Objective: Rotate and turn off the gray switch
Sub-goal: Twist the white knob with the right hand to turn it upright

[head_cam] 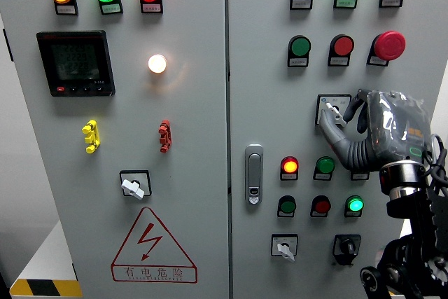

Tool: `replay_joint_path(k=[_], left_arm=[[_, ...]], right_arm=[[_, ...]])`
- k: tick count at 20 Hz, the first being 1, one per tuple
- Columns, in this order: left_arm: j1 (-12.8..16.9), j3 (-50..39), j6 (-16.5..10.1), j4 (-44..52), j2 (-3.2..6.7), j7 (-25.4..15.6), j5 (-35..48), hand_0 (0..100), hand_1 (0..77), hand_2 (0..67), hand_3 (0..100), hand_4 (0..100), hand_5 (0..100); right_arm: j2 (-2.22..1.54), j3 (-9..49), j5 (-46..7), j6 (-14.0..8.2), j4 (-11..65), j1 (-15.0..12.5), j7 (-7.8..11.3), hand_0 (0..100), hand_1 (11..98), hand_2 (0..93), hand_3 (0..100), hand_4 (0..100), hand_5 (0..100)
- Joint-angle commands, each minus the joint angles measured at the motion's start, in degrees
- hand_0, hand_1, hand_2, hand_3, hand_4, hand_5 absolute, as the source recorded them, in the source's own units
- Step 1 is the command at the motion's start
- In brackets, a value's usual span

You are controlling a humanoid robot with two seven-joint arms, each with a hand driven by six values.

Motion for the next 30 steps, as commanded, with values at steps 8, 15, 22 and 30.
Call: replay_joint_path(k=[8,15,22,30], left_arm=[[0.0,0.0,0.0,0.0,0.0,0.0,-0.1,85,0.0,13.3,19,8,11],[0.0,0.0,0.0,0.0,0.0,0.0,0.0,85,0.0,13.4,19,8,11],[0.0,0.0,0.0,0.0,0.0,0.0,0.0,85,0.0,13.4,19,8,11],[0.0,0.0,0.0,0.0,0.0,0.0,0.0,85,0.0,13.4,19,8,11]], right_arm=[[-0.09,-0.1,0.0,0.0,-0.3,0.2,-0.53,59,35.6,74.9,94,98,100],[0.0,-0.1,0.0,0.0,-0.2,0.2,-0.61,64,35.8,76.0,94,98,100],[0.09,0.0,0.0,-1.3,0.5,-0.3,-0.53,67,34.7,75.1,94,98,100],[0.35,0.1,-0.2,-1.8,7.6,-3.9,-0.26,72,31.1,54.2,83,78,100]])
